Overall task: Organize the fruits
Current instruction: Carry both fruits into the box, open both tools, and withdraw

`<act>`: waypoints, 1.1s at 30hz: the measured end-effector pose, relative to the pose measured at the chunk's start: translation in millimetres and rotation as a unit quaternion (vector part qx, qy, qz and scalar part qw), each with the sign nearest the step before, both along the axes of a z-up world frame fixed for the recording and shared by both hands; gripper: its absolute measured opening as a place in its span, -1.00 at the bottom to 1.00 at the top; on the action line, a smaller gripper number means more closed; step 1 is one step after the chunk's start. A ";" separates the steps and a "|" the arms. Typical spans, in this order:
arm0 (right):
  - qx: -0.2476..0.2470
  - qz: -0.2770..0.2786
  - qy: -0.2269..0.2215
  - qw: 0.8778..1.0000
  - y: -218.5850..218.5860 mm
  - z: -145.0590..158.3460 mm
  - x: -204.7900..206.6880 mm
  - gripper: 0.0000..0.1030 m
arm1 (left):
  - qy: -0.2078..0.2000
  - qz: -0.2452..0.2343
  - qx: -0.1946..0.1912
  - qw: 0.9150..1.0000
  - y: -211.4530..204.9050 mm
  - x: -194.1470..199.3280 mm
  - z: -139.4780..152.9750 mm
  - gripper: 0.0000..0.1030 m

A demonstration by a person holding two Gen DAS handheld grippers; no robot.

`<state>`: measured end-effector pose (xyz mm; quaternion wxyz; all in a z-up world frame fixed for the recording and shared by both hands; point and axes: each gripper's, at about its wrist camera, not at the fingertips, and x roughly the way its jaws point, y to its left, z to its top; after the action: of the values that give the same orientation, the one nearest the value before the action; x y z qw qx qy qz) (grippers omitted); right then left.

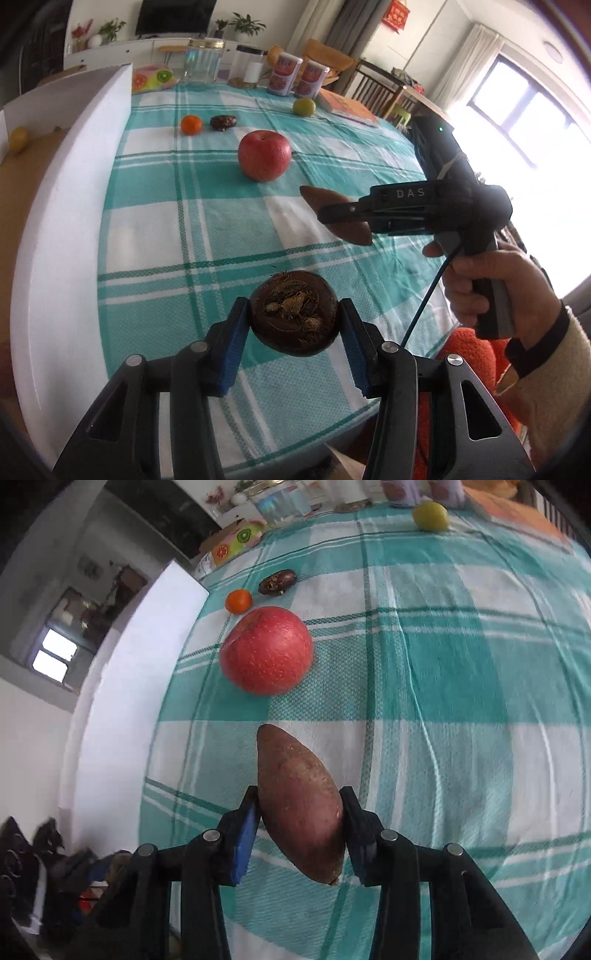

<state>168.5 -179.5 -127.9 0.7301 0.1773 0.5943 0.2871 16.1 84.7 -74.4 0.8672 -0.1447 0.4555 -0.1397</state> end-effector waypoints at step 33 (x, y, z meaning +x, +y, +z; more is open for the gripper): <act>-0.057 0.037 -0.341 0.938 159.4 138.9 -71.9 0.87 | -0.081 0.216 0.065 0.971 130.8 -23.9 70.5 0.73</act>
<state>96.5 -20.2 11.0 0.8864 0.0046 0.3317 0.3229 -7.7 215.4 -3.9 0.9182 -0.1717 0.3500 0.0698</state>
